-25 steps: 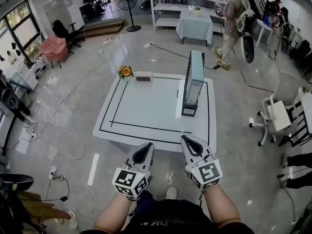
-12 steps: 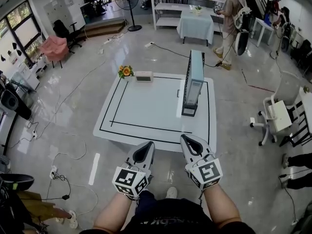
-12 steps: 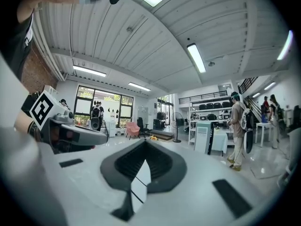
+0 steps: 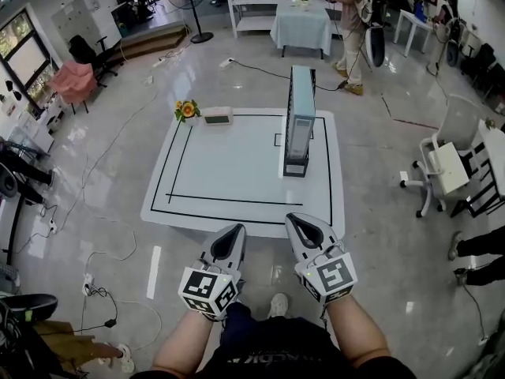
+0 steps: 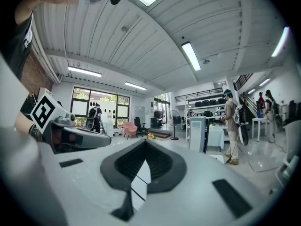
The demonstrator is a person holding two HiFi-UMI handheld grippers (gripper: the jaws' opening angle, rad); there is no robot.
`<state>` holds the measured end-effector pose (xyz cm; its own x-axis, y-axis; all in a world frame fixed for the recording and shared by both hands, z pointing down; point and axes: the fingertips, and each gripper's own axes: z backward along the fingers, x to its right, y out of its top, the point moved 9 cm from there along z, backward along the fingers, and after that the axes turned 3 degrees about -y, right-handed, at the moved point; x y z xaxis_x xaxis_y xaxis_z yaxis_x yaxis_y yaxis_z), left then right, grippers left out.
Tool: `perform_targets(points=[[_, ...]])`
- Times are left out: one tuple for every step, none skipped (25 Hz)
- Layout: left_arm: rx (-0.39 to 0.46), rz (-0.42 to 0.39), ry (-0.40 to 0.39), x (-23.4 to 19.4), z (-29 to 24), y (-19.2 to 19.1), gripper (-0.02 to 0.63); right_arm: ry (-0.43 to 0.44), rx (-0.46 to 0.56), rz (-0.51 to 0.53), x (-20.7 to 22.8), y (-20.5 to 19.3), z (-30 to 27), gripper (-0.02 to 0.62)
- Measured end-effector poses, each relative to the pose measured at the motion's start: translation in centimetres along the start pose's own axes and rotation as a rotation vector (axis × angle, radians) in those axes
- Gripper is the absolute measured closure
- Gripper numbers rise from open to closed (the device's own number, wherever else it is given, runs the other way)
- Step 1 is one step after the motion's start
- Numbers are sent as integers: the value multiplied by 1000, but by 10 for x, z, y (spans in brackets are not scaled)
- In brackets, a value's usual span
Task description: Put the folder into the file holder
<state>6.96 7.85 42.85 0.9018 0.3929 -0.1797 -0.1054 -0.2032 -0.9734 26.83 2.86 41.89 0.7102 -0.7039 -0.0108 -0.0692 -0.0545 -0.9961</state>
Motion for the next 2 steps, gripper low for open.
perform_targets(points=[[-1, 3, -2, 1, -2, -1, 603, -4, -1, -3, 2, -1, 1, 595], [-2, 5, -3, 3, -3, -1, 603, -8, -2, -7, 4, -1, 2, 595]])
